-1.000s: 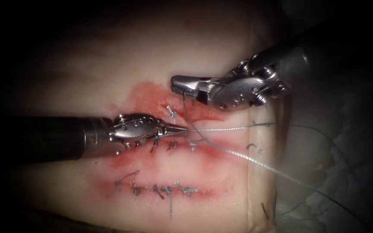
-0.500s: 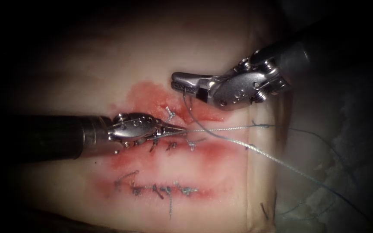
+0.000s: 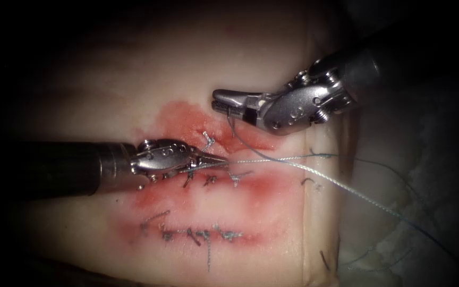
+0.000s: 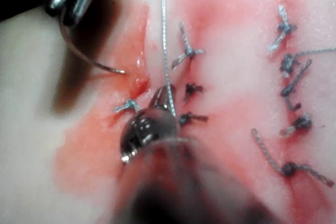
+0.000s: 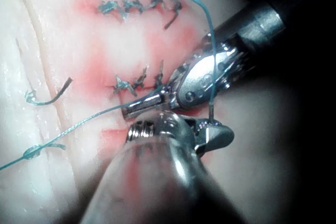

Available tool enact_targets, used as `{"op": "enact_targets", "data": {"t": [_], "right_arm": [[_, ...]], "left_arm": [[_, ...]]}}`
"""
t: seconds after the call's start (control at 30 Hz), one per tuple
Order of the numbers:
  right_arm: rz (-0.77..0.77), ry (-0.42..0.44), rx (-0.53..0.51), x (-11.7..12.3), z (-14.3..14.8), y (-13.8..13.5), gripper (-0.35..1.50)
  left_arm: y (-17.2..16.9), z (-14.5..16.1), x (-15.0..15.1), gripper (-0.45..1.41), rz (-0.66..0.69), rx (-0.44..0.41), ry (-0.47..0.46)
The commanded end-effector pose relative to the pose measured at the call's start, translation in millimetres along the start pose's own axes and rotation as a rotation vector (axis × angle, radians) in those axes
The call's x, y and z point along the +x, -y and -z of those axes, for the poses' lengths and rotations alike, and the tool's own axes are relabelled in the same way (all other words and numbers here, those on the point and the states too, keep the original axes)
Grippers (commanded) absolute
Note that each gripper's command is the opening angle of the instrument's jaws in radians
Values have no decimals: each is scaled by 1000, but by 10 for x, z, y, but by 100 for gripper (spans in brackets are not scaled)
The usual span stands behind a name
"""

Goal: Wound Closure

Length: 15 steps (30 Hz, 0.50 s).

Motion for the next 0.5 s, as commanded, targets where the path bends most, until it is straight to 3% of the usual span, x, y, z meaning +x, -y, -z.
{"op": "enact_targets", "data": {"t": [0.03,0.43,0.5], "right_arm": [[-30,-8,11,3,-9,-2,-35],[-195,-64,63,8,-8,7,-35],[-224,-67,69,9,-8,6,-35]], "left_arm": [[-4,-8,-1,-45,-8,1,-1],[-4,-7,0,-45,-59,3,-20],[-4,-7,-1,-35,-70,4,-20]]}}
